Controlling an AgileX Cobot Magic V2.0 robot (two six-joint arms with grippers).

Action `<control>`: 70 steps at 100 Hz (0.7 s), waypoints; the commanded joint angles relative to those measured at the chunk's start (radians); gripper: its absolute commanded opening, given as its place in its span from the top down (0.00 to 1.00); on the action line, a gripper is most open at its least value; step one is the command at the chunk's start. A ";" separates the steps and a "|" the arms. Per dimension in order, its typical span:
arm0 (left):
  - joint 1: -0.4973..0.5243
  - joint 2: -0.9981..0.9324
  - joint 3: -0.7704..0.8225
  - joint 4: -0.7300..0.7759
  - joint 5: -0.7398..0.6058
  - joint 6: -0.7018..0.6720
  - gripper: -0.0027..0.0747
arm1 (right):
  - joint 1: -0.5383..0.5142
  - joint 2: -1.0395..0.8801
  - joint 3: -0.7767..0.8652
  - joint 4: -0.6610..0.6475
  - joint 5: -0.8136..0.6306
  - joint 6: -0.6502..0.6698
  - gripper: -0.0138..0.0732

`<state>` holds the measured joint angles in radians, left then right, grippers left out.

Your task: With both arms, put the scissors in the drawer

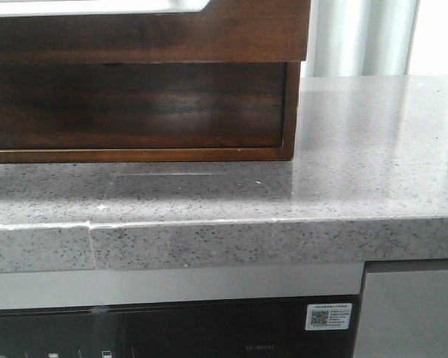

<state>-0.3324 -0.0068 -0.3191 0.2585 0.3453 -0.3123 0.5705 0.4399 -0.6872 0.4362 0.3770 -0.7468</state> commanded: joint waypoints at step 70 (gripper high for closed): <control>-0.001 -0.033 0.092 -0.008 -0.059 -0.001 0.96 | -0.006 -0.235 0.416 0.016 -0.178 0.005 0.96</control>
<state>-0.3324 -0.0068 -0.2029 0.2540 0.3589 -0.3123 0.5705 0.1950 -0.2483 0.4396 0.2605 -0.7430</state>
